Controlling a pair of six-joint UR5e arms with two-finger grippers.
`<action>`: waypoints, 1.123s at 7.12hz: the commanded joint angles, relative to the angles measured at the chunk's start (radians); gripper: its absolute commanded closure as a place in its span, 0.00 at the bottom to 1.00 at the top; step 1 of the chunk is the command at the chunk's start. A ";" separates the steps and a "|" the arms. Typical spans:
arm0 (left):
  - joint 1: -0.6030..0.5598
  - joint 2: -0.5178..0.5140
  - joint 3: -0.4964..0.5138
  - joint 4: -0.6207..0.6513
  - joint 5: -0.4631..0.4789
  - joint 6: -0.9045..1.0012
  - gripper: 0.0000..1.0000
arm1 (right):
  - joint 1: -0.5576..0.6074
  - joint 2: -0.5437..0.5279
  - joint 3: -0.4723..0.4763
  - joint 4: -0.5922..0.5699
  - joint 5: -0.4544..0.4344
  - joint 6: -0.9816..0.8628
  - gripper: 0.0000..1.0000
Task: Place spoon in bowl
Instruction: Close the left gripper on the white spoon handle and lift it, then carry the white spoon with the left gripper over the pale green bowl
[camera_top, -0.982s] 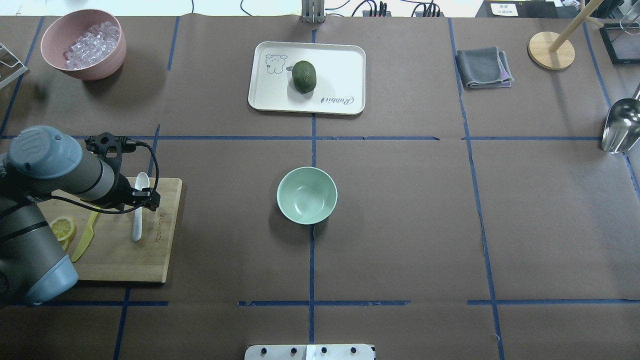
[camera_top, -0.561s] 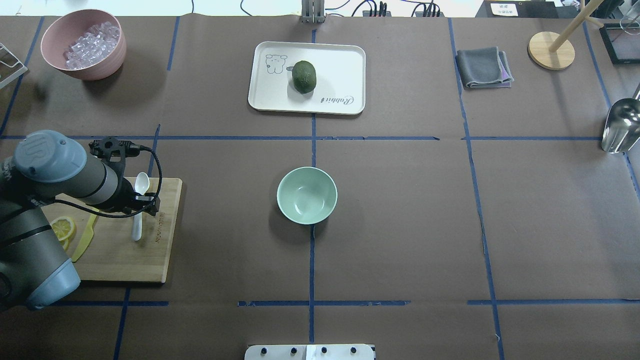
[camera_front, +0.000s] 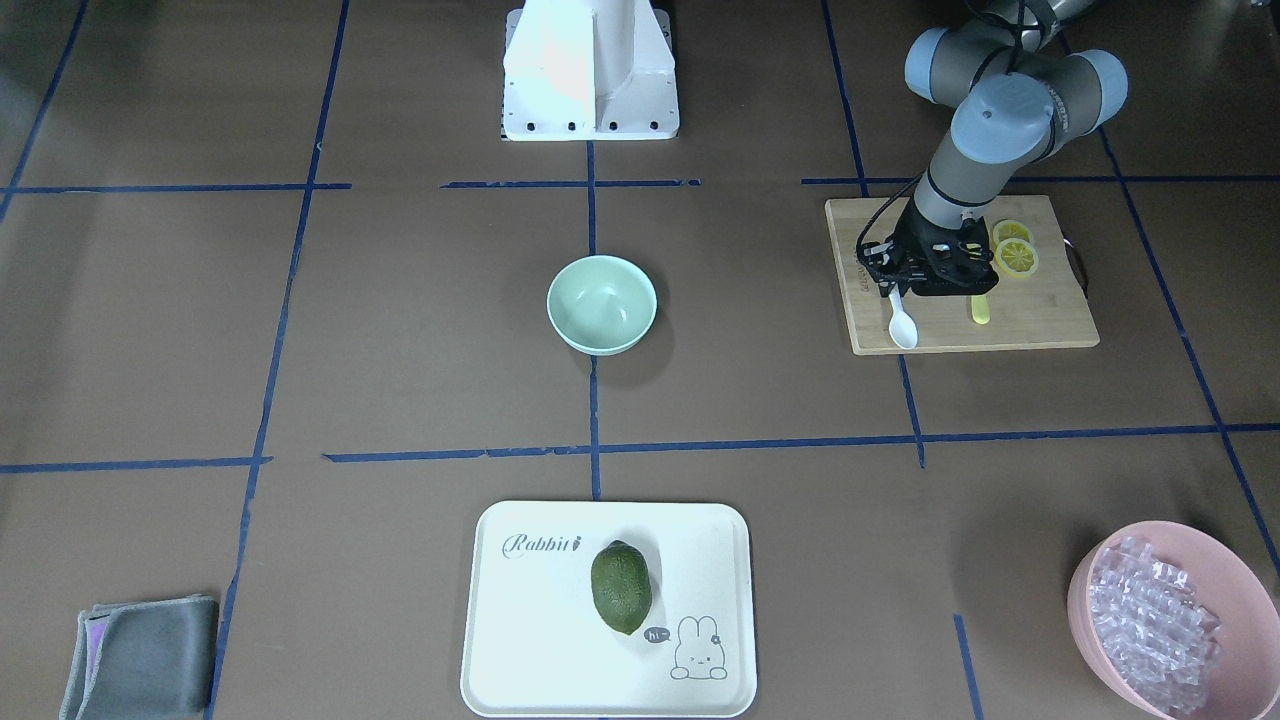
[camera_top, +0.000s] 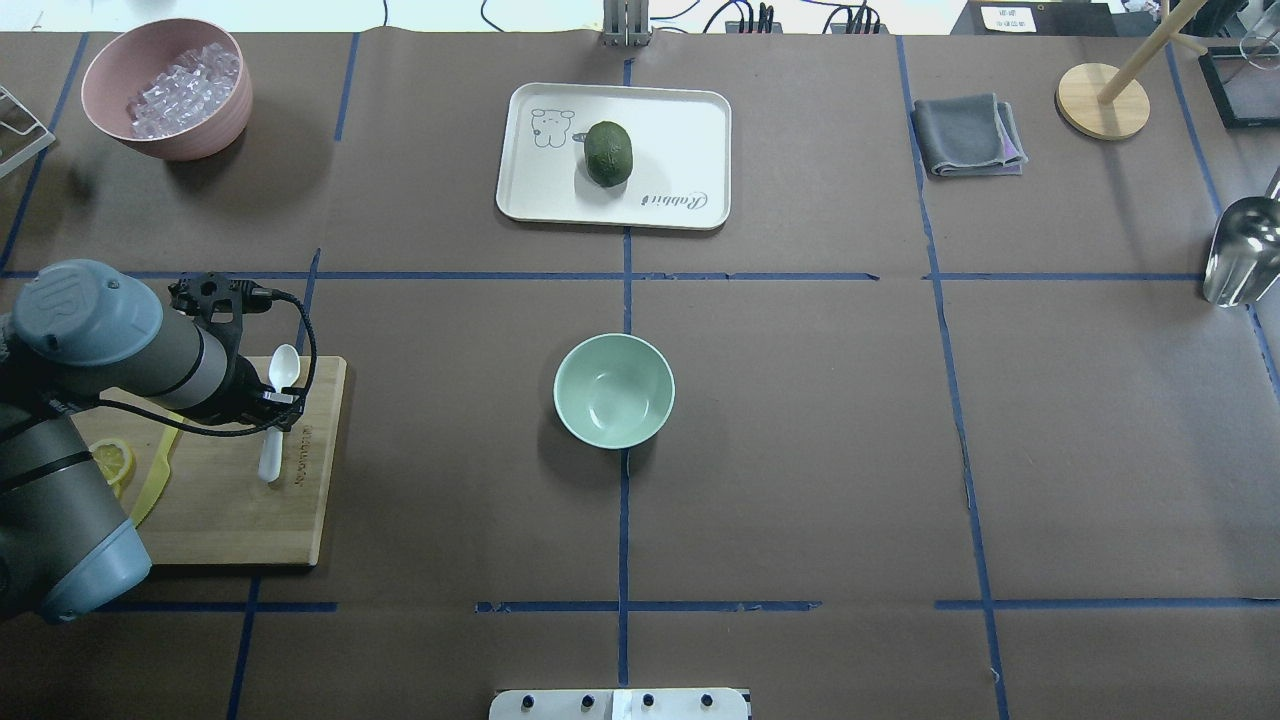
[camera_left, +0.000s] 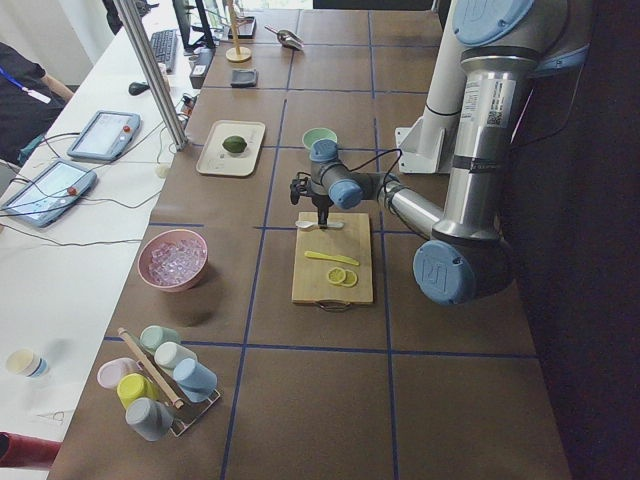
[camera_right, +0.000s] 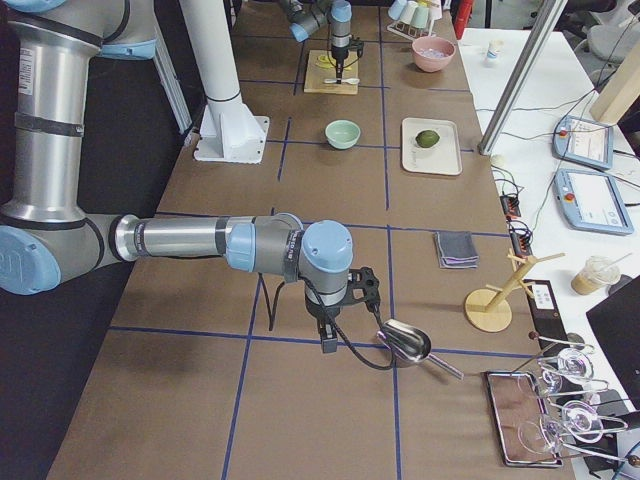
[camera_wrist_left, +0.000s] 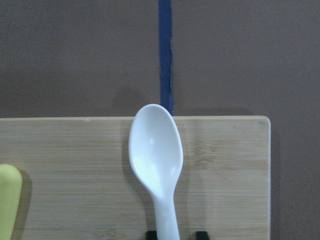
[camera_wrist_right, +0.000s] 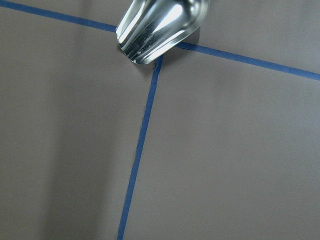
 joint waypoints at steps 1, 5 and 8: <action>-0.002 0.000 -0.007 0.000 -0.001 0.000 1.00 | 0.001 -0.001 0.000 0.000 0.000 0.000 0.00; 0.011 -0.136 -0.042 0.011 0.002 0.057 1.00 | 0.001 -0.003 0.000 0.000 0.000 -0.001 0.00; 0.095 -0.367 0.050 0.014 -0.003 0.184 0.99 | 0.001 -0.009 -0.001 0.000 0.000 -0.001 0.00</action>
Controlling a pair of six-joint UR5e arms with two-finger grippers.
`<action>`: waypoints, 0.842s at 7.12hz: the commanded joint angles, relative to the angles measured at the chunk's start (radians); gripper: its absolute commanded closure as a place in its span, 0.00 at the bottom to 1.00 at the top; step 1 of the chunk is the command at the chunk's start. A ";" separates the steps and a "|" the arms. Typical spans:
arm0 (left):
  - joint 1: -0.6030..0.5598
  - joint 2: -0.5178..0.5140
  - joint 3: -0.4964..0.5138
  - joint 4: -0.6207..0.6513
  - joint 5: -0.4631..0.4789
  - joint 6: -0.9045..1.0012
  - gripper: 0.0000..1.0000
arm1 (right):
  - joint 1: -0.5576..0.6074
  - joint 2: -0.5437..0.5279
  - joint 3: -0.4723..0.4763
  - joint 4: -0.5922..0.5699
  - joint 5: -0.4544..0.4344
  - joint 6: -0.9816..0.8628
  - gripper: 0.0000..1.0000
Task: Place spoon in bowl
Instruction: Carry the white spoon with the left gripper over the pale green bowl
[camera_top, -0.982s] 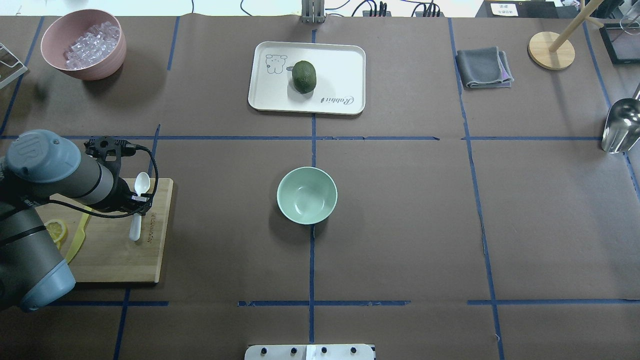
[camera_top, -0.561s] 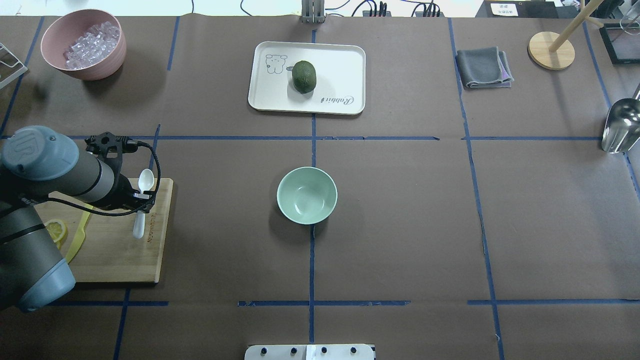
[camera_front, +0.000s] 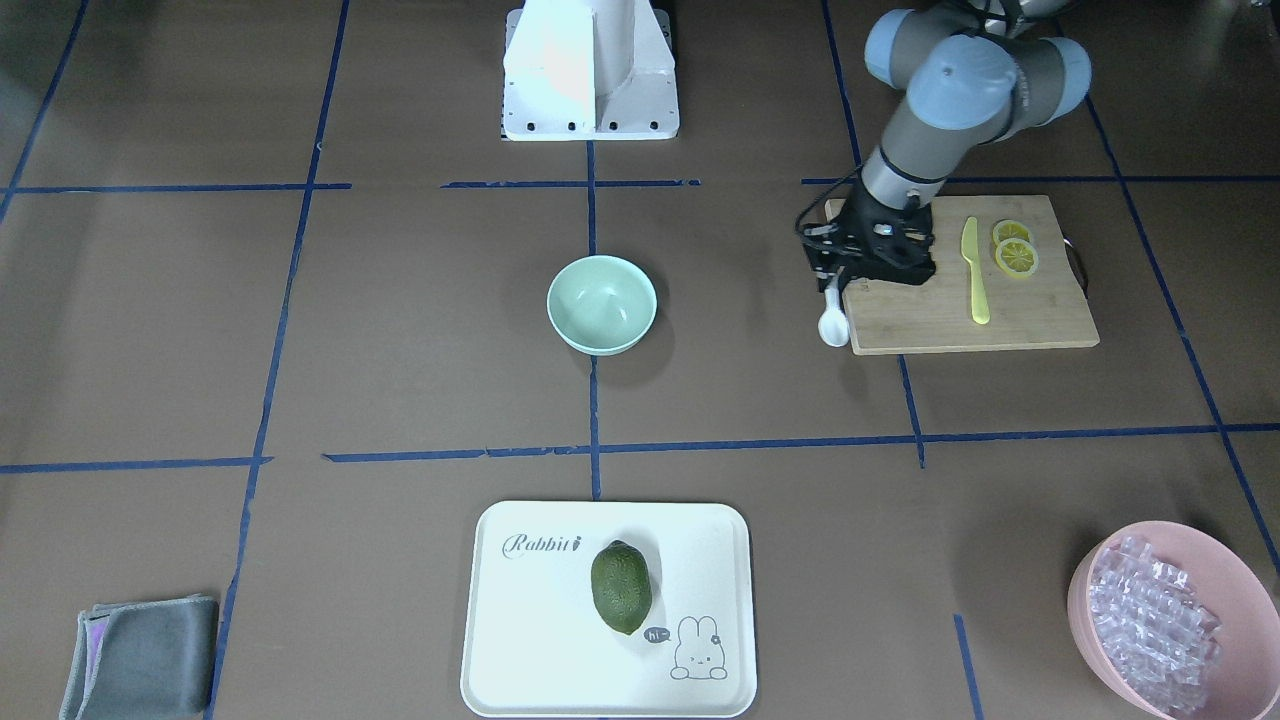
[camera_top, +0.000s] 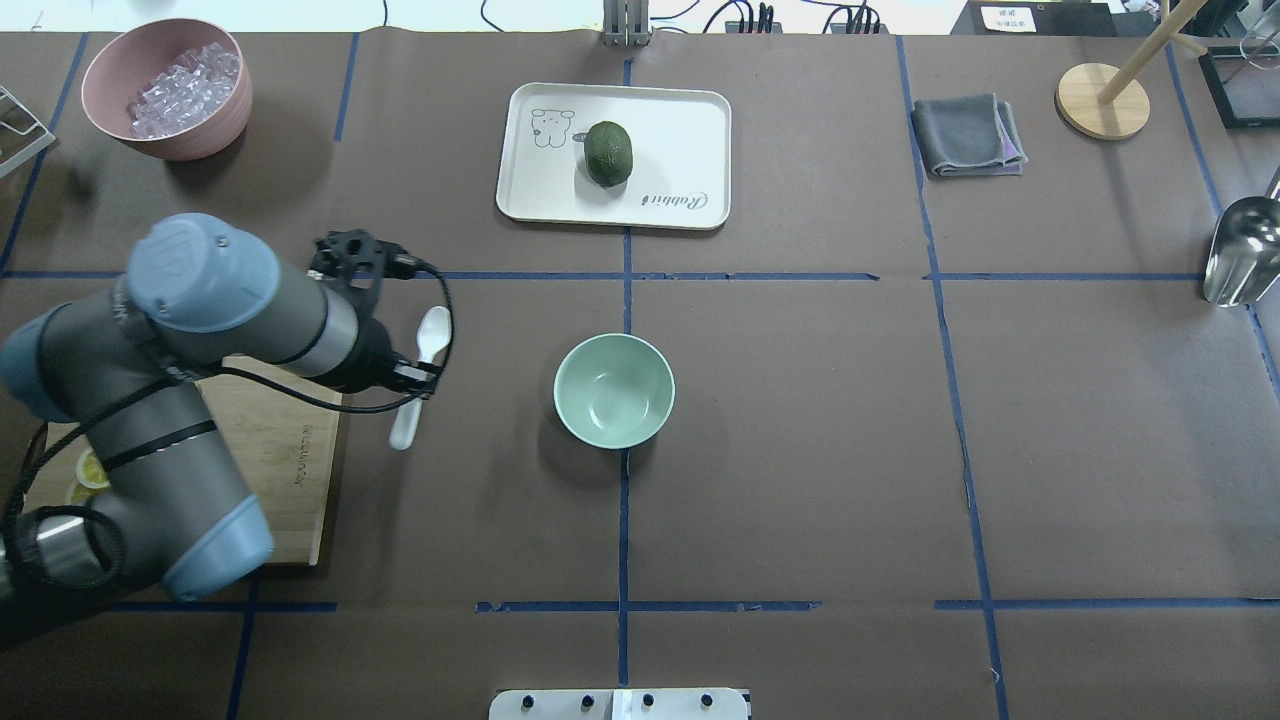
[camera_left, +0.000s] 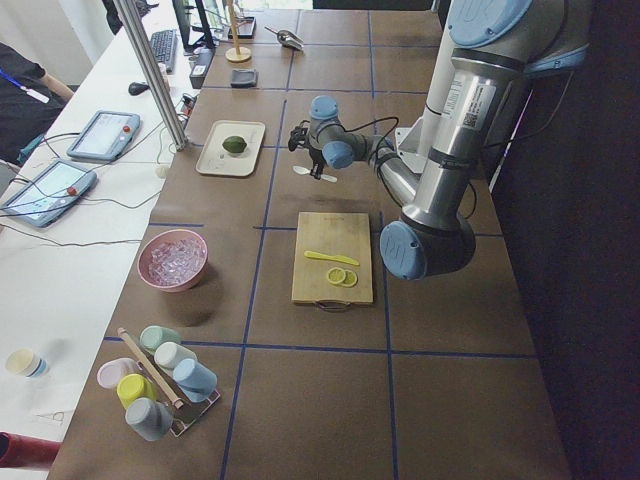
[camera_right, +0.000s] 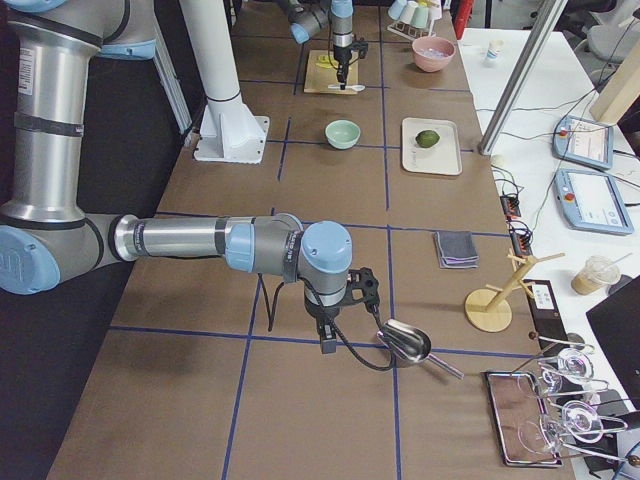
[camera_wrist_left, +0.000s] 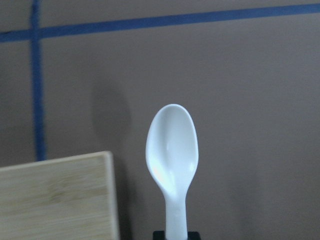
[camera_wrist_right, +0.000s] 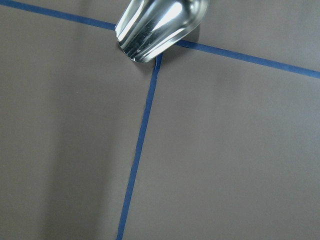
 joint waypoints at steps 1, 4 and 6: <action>0.067 -0.157 0.090 0.020 -0.001 0.015 0.98 | 0.000 -0.009 0.001 0.000 0.002 -0.002 0.00; 0.110 -0.281 0.153 0.065 -0.004 -0.003 0.88 | -0.001 -0.012 0.001 0.000 0.002 -0.003 0.00; 0.129 -0.291 0.172 0.064 -0.003 -0.024 0.16 | 0.000 -0.020 0.001 0.000 0.002 -0.002 0.00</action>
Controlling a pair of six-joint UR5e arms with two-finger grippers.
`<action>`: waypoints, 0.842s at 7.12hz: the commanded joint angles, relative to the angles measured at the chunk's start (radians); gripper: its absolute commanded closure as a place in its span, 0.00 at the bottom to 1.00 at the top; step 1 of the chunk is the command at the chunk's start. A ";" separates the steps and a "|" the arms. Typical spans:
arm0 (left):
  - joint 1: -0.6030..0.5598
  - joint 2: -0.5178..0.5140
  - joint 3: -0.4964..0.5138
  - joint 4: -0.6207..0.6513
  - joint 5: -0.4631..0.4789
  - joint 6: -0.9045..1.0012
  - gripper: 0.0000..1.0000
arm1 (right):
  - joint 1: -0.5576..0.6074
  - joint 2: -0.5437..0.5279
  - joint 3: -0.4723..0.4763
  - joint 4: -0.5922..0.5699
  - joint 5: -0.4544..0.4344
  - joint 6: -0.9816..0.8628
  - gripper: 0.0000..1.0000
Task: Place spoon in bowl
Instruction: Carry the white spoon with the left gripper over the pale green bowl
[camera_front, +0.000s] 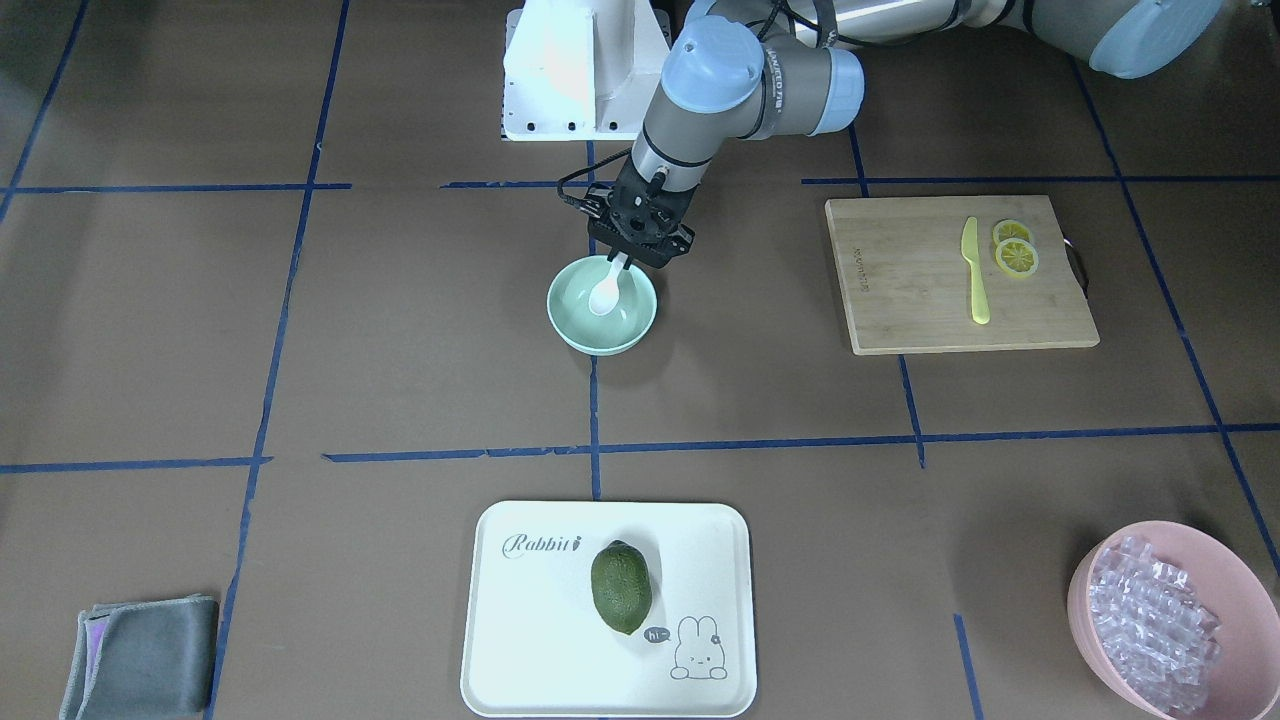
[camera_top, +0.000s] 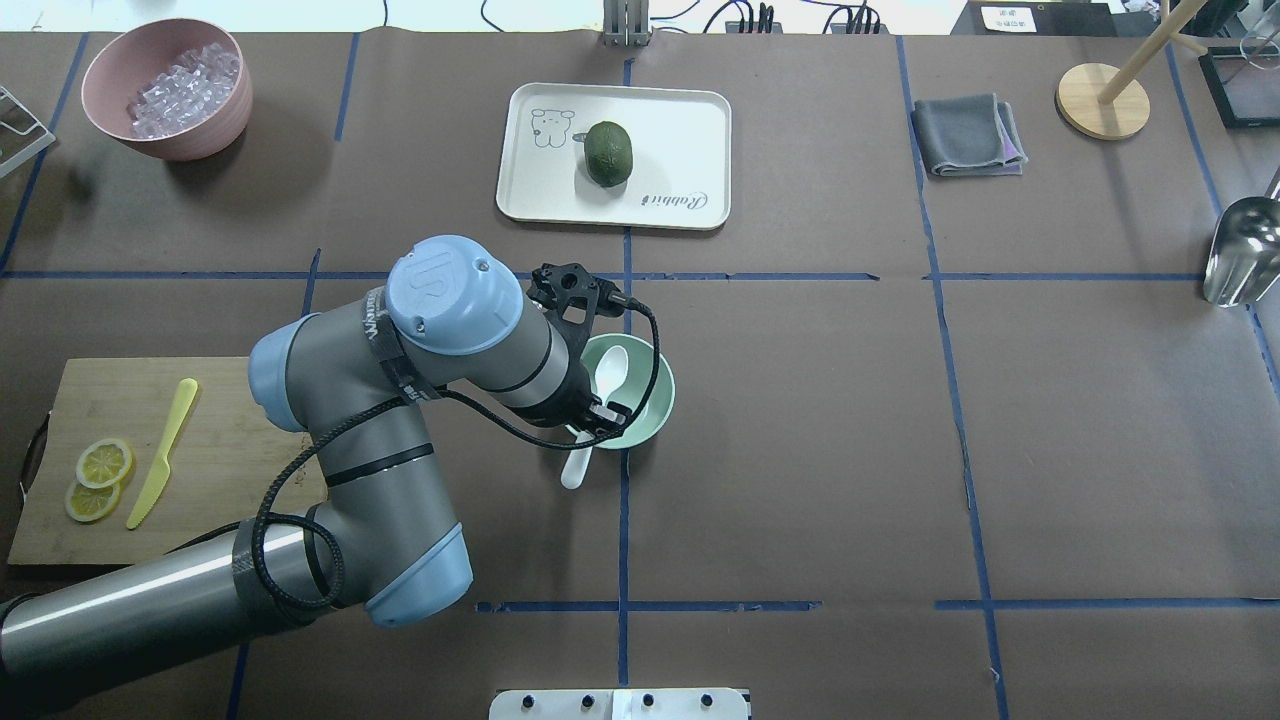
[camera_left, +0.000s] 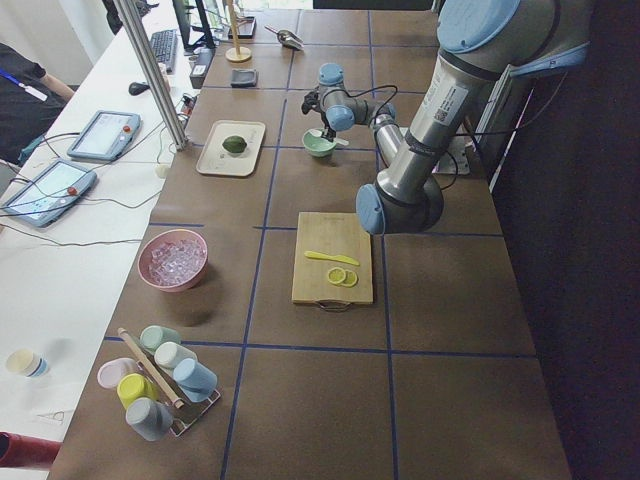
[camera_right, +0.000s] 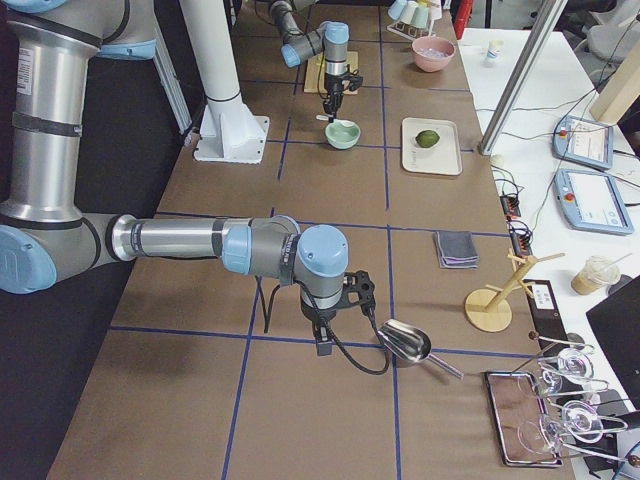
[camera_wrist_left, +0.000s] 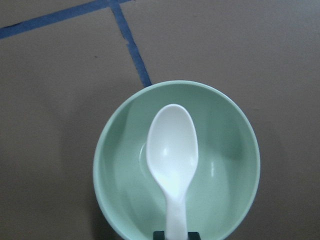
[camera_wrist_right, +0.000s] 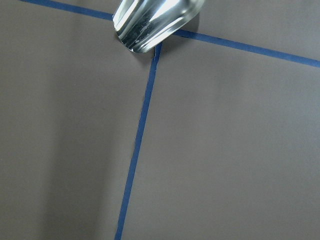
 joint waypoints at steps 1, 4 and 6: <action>0.009 -0.012 0.010 0.002 0.001 -0.012 0.00 | 0.000 -0.003 -0.001 0.000 0.000 0.001 0.00; -0.021 0.003 -0.003 0.035 -0.003 -0.005 0.00 | 0.000 -0.005 -0.007 0.000 0.002 0.006 0.00; -0.128 0.069 -0.038 0.178 -0.002 0.161 0.00 | 0.000 -0.005 -0.008 0.000 0.003 0.010 0.00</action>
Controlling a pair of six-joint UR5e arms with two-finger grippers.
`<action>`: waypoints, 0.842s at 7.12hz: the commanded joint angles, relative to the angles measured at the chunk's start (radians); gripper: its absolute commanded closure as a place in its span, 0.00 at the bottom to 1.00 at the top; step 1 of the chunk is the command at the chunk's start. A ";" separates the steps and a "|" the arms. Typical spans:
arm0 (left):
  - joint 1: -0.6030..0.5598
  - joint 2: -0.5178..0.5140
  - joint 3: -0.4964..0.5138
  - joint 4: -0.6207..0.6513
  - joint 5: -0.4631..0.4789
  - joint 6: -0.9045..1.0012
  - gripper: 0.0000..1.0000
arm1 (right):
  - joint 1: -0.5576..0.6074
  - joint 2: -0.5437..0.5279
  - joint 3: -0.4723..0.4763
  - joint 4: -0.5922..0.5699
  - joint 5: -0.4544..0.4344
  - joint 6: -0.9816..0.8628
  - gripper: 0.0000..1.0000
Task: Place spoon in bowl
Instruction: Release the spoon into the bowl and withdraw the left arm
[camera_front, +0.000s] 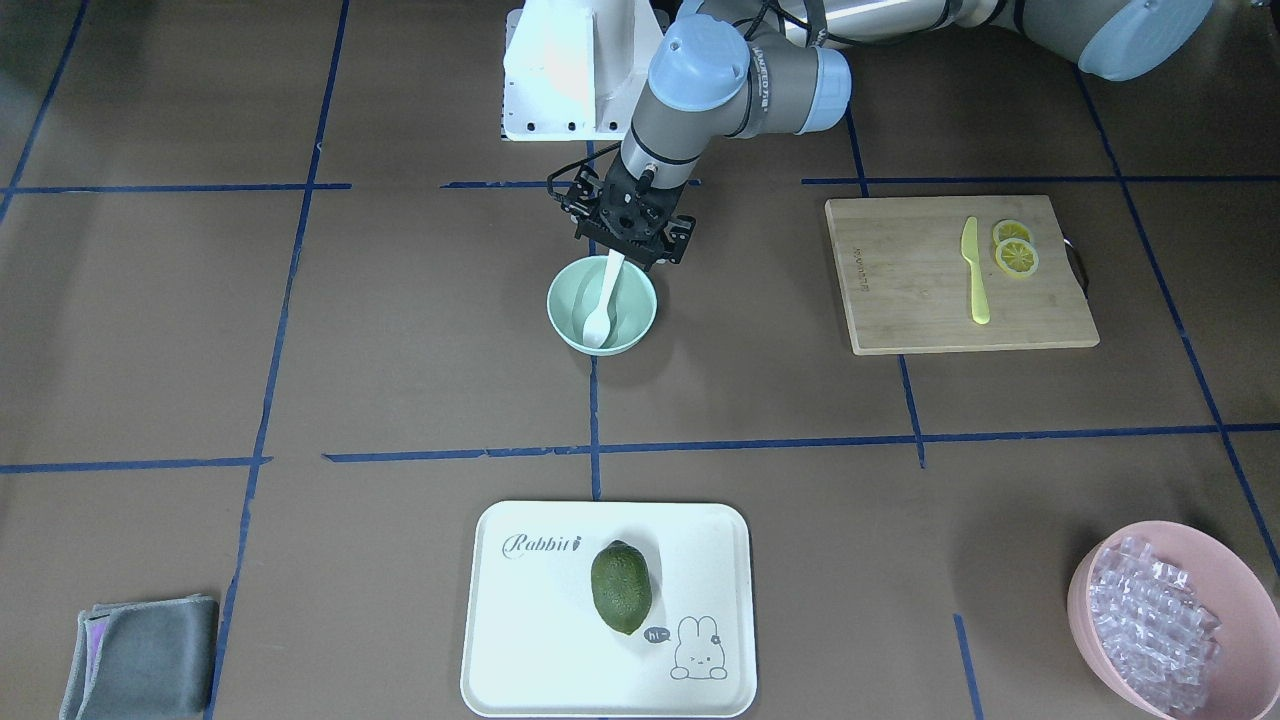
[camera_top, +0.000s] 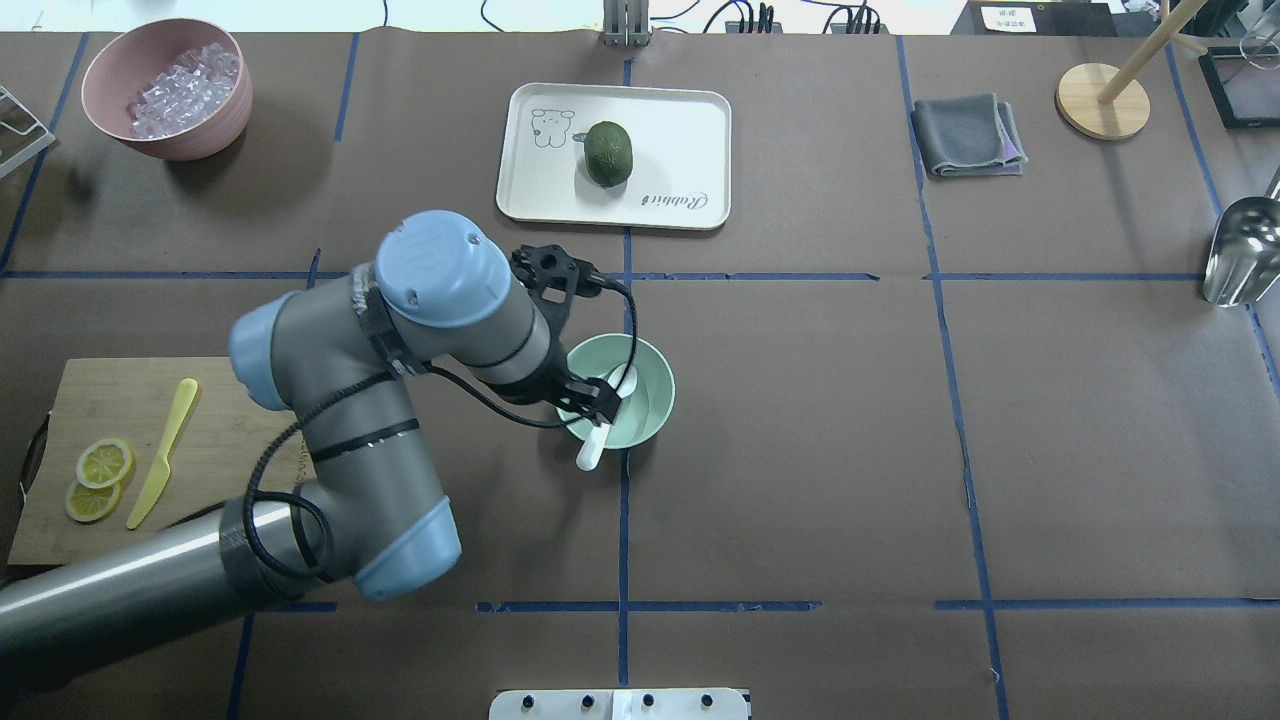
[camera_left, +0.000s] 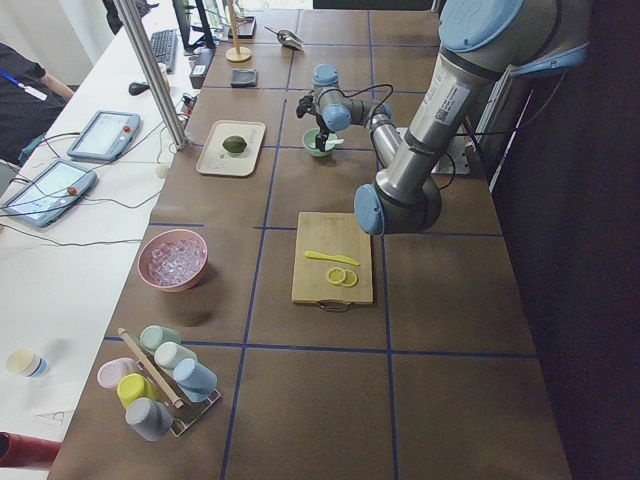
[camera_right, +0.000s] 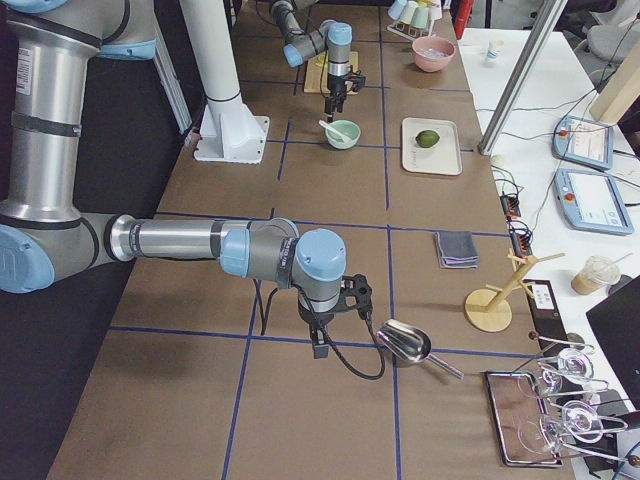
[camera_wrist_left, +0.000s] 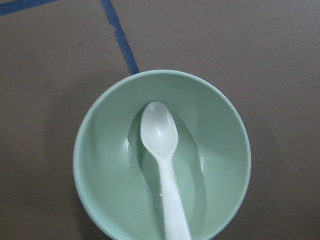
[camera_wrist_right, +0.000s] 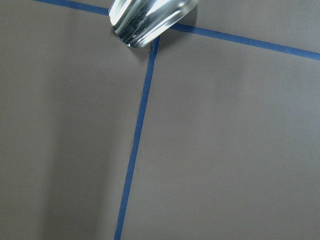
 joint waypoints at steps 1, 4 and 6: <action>-0.124 0.138 -0.118 0.074 -0.002 0.161 0.00 | 0.001 -0.011 0.001 0.000 0.004 -0.004 0.00; -0.397 0.390 -0.190 0.060 -0.064 0.212 0.00 | -0.001 -0.016 -0.001 0.000 0.006 0.000 0.00; -0.619 0.536 -0.147 0.060 -0.187 0.597 0.00 | -0.001 -0.010 -0.002 0.000 0.004 0.000 0.00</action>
